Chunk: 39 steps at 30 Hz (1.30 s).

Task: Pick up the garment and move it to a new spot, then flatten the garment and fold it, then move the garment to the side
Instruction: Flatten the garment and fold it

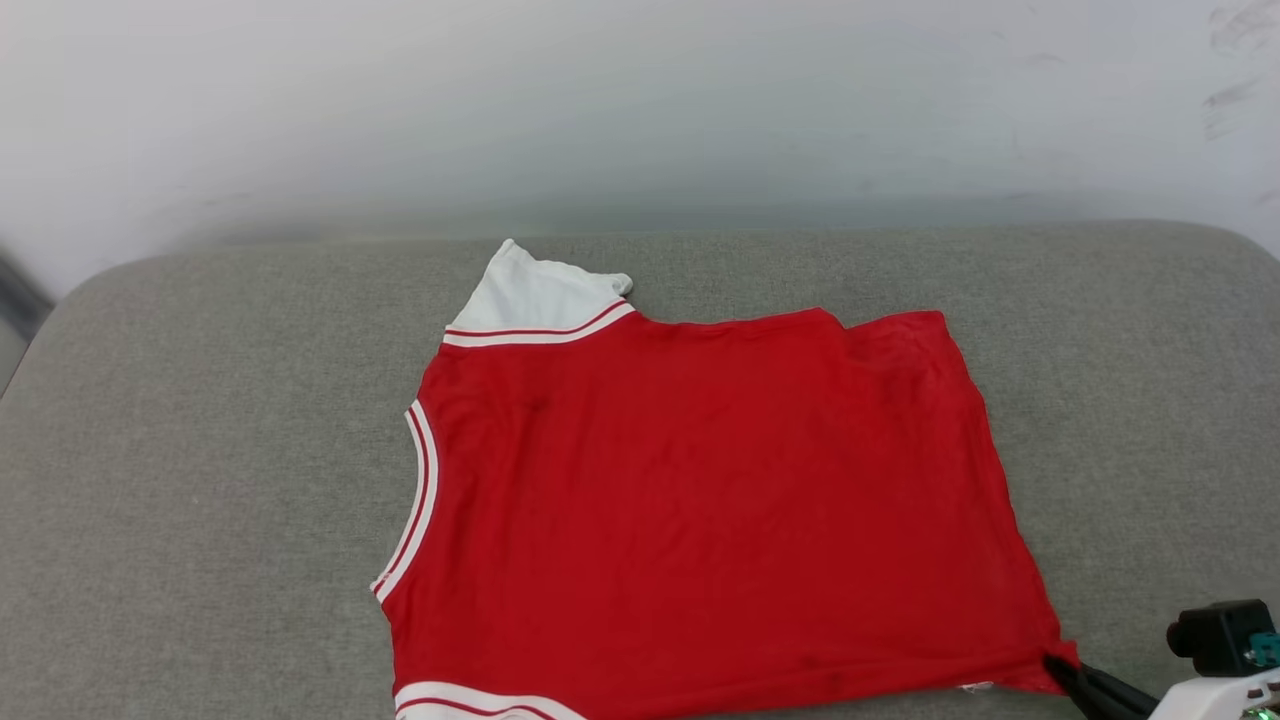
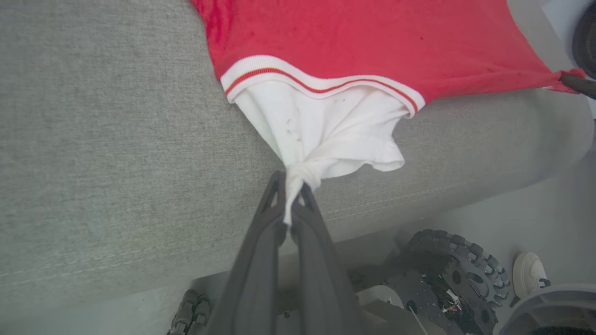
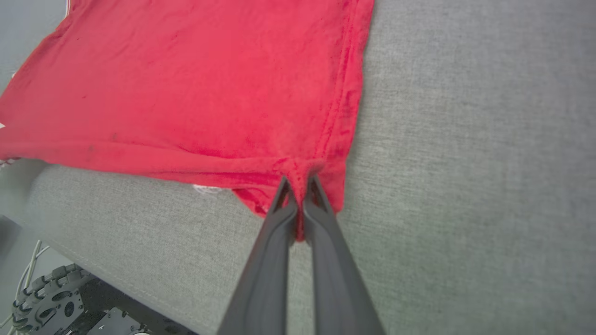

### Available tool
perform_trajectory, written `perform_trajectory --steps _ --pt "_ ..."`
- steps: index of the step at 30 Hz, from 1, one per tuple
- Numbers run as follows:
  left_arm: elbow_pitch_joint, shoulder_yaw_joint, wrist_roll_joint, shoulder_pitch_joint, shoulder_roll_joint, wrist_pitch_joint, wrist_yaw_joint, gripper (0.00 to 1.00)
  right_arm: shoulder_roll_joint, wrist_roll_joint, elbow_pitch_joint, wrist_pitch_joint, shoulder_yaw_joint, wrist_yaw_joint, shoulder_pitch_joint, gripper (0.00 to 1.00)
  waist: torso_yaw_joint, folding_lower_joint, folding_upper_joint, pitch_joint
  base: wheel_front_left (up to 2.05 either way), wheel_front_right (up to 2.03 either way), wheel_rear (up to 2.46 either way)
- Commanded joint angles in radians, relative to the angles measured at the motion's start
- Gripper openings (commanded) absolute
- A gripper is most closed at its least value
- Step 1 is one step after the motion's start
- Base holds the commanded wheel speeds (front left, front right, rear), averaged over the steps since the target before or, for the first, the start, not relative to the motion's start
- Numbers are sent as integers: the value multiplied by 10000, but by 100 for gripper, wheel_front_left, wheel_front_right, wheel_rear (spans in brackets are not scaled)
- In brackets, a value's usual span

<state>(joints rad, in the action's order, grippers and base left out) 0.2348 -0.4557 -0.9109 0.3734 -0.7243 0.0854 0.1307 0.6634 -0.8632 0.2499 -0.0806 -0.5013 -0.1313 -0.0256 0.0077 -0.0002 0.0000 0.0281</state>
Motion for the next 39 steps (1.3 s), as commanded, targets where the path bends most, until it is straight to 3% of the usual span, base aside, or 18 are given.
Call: perform_trajectory --steps 1,17,23,39 --pt "78 83 8 67 -118 -101 -50 0 -10 -14 -184 -51 314 11 297 0 6 2 0 29 0 0 0" --pt "-76 1045 423 -2553 -193 -822 -598 0 -1007 -90 -1851 -1310 2134 9 -349 0 -174 2 0 981 0 0 0" --pt "-640 859 770 -3773 -180 -545 -830 0 -1310 355 -1567 -1835 2226 9 -1159 0 -269 2 0 1520 0 0 0" --pt "-3071 213 1411 -6507 585 -266 -1448 0 -2058 1572 -72 -2549 2130 8 -3229 0 -253 2 0 2836 0 0 0"
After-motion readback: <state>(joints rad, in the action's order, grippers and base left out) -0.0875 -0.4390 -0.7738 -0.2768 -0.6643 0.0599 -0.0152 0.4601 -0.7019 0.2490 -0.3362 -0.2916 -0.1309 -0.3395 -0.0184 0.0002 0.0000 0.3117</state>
